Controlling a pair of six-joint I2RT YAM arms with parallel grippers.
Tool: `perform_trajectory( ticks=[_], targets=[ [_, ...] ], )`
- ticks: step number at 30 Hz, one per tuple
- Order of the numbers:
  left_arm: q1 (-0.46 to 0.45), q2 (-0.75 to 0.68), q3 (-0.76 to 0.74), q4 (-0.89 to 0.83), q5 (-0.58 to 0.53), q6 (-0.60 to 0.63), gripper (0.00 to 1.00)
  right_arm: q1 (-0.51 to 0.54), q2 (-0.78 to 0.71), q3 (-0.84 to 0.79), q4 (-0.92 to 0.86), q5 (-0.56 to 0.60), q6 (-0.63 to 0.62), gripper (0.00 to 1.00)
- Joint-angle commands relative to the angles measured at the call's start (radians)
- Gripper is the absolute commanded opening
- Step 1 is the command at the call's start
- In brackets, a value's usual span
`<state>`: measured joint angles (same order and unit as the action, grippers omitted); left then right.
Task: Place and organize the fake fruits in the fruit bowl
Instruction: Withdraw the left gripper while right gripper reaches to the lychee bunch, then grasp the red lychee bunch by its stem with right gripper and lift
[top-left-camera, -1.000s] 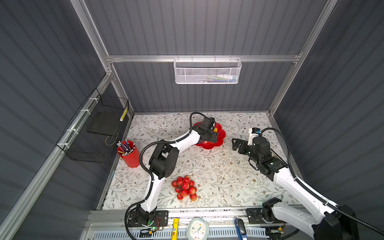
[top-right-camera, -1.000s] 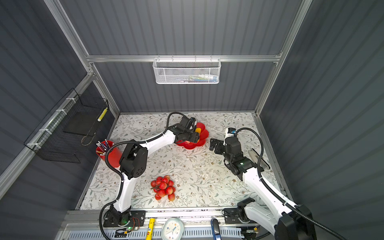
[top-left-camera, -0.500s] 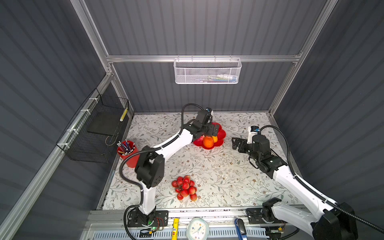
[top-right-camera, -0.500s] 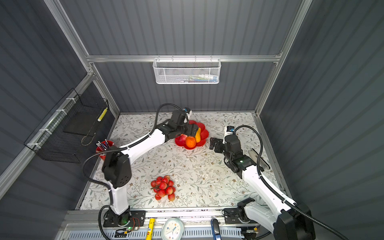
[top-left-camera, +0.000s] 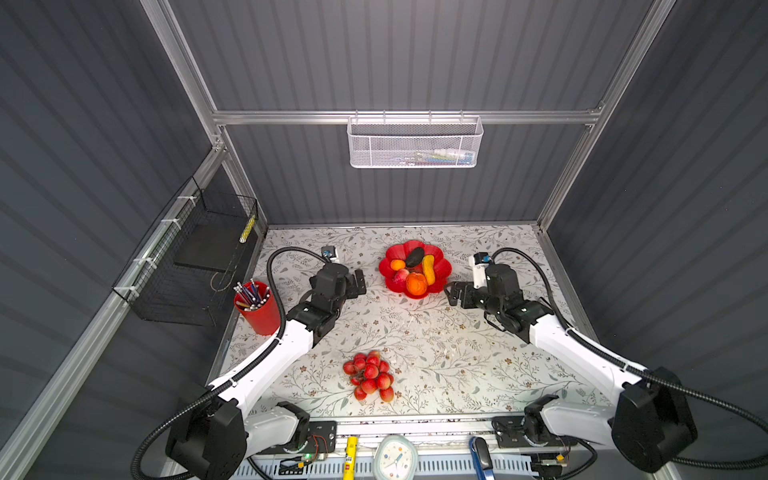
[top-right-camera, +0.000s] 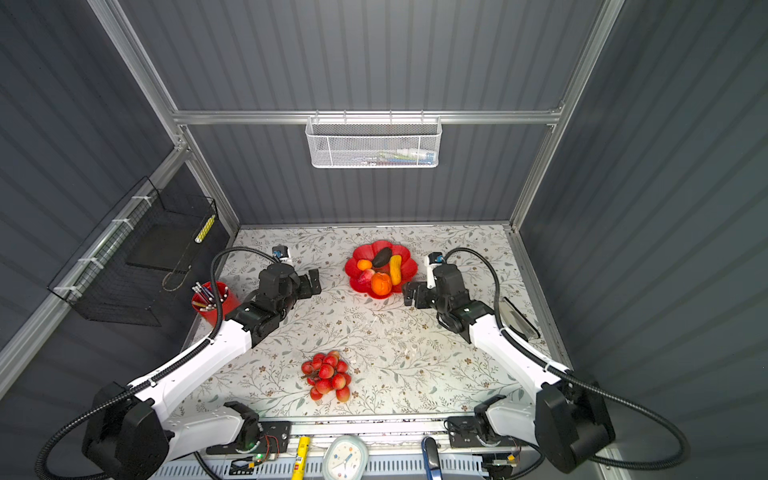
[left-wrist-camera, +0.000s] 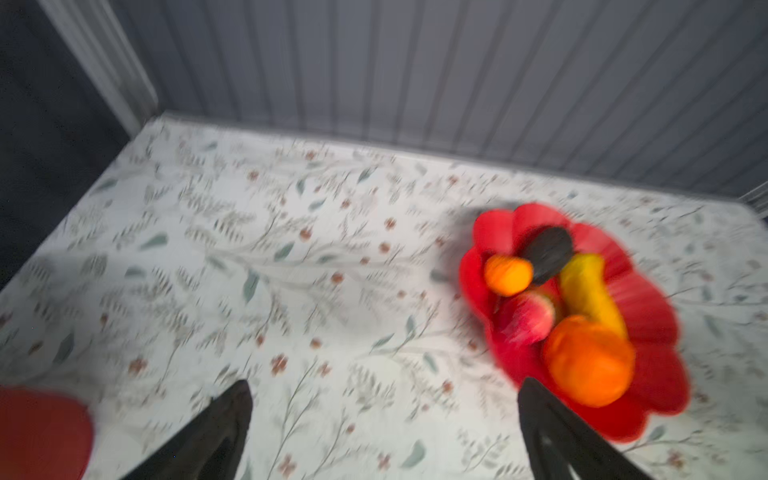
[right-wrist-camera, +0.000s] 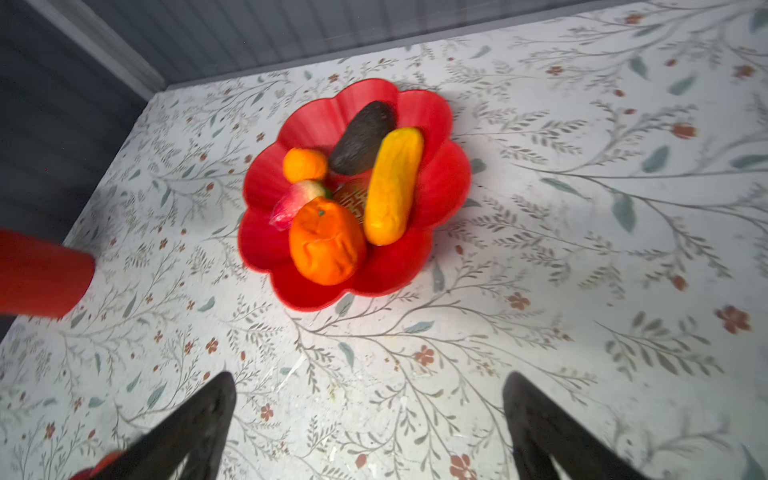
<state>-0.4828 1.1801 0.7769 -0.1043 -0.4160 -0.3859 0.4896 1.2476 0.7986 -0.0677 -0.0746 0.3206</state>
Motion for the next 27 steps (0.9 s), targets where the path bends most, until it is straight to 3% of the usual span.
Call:
perform_trajectory(
  ticks=[1, 6, 11, 20, 27],
  targets=[
    [0.038, -0.086, -0.034, -0.073, -0.017, -0.084, 1.00, 0.148, 0.022, 0.041, -0.001, -0.087, -0.153, 0.99],
    [0.131, -0.157, -0.103, -0.102, 0.010, -0.168, 1.00, 0.378, 0.042, -0.020, 0.103, -0.184, -0.350, 0.98],
    [0.177, -0.175, -0.122, -0.113, 0.061, -0.205, 1.00, 0.529, 0.110, -0.005, 0.111, -0.298, -0.490, 0.95],
    [0.187, -0.208, -0.135, -0.147, 0.065, -0.214, 1.00, 0.661, 0.261, 0.113, 0.099, -0.343, -0.584, 0.89],
    [0.191, -0.237, -0.142, -0.158, 0.062, -0.211, 1.00, 0.696, 0.389, 0.230, 0.119, -0.383, -0.607, 0.83]
  ],
)
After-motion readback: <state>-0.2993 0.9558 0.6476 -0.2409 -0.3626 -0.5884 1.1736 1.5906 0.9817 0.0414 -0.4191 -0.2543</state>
